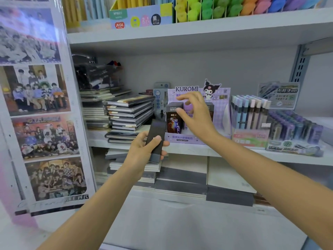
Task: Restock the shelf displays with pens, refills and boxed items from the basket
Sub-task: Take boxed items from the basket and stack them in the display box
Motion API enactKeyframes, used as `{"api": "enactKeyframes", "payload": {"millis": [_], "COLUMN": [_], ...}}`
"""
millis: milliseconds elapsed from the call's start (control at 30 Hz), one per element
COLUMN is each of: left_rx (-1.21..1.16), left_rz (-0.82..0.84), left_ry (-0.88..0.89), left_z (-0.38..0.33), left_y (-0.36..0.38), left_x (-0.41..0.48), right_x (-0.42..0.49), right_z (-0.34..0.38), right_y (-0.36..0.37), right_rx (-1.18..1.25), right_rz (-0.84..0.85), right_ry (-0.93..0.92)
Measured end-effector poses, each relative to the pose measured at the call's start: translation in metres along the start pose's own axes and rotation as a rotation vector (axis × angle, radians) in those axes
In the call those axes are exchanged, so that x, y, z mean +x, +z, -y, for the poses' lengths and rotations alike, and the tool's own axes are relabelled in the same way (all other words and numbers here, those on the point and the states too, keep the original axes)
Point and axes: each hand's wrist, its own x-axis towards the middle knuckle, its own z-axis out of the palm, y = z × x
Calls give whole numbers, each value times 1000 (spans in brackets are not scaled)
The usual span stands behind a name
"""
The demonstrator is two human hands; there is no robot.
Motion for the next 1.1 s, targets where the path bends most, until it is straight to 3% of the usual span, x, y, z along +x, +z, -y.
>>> {"api": "enactKeyframes", "payload": {"millis": [67, 233, 400, 500, 600, 700, 800, 867, 933, 1100], "left_rx": [14, 6, -184, -154, 30, 14, 59, 114, 188, 394], "left_rz": [32, 137, 197, 371, 410, 271, 135, 94, 108, 179], "left_ry": [0, -15, -65, -28, 53, 143, 206, 224, 231, 233], "left_z": [-3, -7, -13, -16, -19, -23, -24, -24, -22, -15], "left_y": [6, 28, 40, 41, 51, 62, 68, 72, 77, 92], "left_x": [-1, -6, -7, -8, -10, -12, -11, -11, -12, -12], "right_x": [-8, -33, -41, -45, -52, -60, -69, -73, -74, -62], "right_z": [6, 7, 5, 2, -1, -5, -6, -4, 1, 11], "right_y": [-5, -20, -45, -62, -75, -86, -97, -102, -104, -107], "right_rx": [147, 443, 485, 490, 448, 461, 497, 370, 260, 297], "right_rz": [28, 328, 111, 54, 95, 269, 489, 560, 537, 384], "right_ry": [80, 264, 451, 519, 544, 574, 547, 500, 422, 165]}}
